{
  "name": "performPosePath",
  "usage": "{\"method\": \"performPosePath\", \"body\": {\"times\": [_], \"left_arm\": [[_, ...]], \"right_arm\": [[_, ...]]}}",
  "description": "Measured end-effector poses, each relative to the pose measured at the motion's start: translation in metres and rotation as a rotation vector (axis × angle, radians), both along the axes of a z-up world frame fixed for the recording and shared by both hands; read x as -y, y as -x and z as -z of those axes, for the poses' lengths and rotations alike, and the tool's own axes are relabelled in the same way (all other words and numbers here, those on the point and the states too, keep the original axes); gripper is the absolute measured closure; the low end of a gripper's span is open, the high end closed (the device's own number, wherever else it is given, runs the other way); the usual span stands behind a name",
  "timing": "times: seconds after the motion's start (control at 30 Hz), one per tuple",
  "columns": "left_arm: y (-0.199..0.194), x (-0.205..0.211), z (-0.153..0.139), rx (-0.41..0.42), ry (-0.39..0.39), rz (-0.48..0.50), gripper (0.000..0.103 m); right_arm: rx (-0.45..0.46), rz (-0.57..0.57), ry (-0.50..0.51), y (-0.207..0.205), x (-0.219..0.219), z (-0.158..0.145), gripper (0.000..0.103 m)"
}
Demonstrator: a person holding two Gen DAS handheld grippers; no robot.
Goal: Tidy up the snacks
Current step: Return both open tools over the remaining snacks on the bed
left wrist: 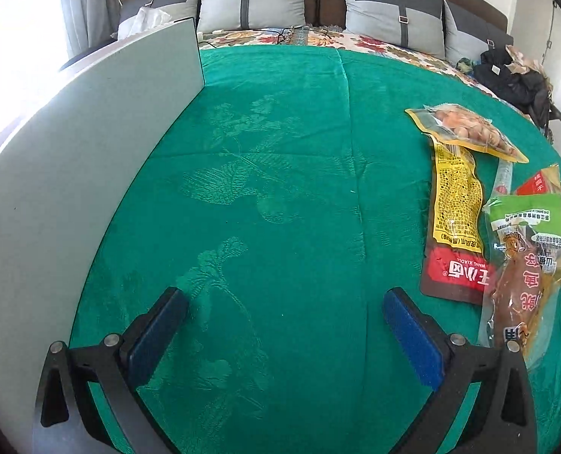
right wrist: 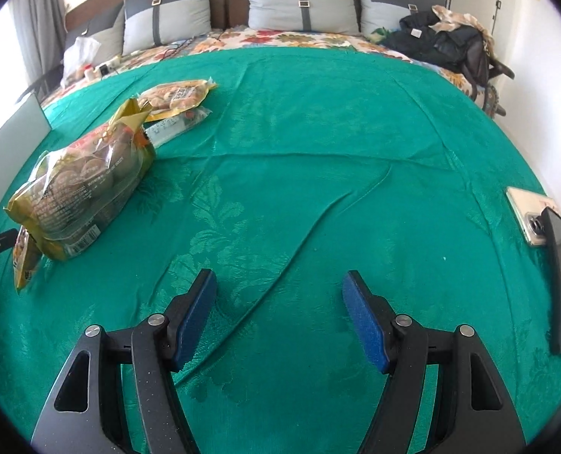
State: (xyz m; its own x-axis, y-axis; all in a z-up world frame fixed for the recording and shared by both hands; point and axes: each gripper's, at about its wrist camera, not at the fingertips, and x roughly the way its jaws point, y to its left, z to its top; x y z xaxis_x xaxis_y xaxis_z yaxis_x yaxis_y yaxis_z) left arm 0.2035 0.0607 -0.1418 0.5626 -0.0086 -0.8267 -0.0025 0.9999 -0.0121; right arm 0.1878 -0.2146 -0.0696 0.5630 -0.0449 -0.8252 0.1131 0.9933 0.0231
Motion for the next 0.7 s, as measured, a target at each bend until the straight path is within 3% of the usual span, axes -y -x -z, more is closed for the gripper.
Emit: {"method": "performPosePath", "body": {"times": [0.27,0.7], "left_arm": [[-0.0007,-0.0019,-0.0011,0.019,-0.001,0.003,0.0],[-0.0008,-0.0021,-0.001,0.018,-0.001,0.003,0.0]], "right_arm": [[0.021,0.013,0.003,-0.001,-0.0003,0.0043,0.019],[0.013,0.007,-0.001,-0.0053,0.0,0.0061,0.012]]}}
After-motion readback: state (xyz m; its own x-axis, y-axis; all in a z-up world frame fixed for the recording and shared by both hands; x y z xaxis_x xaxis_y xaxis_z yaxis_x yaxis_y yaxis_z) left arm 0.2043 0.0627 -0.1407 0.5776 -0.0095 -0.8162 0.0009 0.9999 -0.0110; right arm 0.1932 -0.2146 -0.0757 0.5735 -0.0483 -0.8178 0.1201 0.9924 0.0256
